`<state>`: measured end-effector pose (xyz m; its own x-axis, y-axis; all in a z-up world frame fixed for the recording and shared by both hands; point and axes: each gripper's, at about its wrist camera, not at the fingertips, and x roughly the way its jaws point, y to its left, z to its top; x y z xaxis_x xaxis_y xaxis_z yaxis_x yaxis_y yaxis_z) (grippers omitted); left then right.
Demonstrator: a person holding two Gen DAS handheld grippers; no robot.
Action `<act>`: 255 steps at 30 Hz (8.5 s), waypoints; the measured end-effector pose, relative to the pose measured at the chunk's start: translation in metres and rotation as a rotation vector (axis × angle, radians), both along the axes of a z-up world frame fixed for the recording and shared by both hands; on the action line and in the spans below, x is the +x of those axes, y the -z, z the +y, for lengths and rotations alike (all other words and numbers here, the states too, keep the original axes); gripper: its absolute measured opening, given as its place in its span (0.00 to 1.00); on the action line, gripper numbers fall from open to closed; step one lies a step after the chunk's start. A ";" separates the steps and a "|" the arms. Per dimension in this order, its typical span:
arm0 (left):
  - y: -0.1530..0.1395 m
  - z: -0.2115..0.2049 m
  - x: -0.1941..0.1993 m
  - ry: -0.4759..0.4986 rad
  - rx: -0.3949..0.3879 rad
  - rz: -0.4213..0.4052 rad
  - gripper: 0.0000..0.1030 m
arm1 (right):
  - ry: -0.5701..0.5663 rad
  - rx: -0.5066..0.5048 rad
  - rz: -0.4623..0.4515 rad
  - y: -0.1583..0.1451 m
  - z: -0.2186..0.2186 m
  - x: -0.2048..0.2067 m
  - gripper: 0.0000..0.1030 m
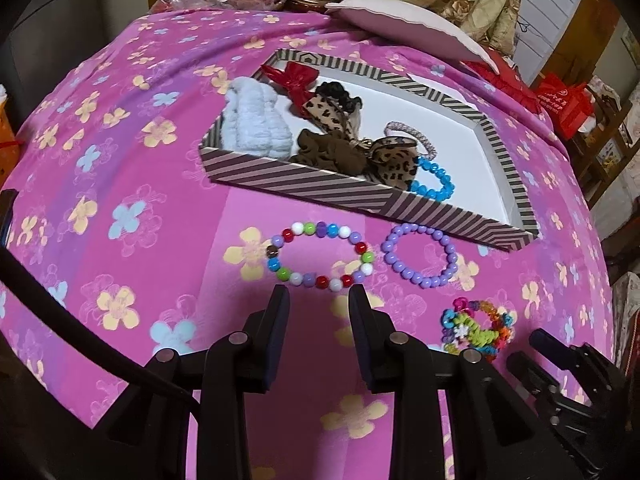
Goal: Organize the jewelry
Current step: 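Move the right tool to the flower-charm bracelet while the left tool moves to the purple bead bracelet, then grasp the purple bead bracelet with the left tool while the right tool grasps the flower-charm bracelet, then carry both bracelets into the box and open both tools, then withdraw both tools from the box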
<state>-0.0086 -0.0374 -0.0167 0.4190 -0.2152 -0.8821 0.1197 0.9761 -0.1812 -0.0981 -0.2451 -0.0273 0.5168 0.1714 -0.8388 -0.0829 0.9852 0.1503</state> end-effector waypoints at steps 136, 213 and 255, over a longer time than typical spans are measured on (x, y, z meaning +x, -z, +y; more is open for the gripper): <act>-0.085 -0.038 0.042 0.182 -0.105 -0.047 0.25 | -0.117 0.123 -0.204 -0.083 0.000 0.025 0.11; -0.028 -0.041 0.163 0.066 0.113 -0.068 0.39 | 0.065 0.095 -0.036 -0.023 -0.023 0.196 0.48; -0.055 0.004 -0.013 0.007 0.151 -0.273 0.39 | 0.084 0.087 -0.085 -0.049 0.020 0.030 0.57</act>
<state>-0.0219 -0.0338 0.0386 0.6436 -0.0936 -0.7596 0.1508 0.9885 0.0060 -0.0682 -0.2251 0.0219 0.6012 0.1946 -0.7751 -0.0172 0.9728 0.2310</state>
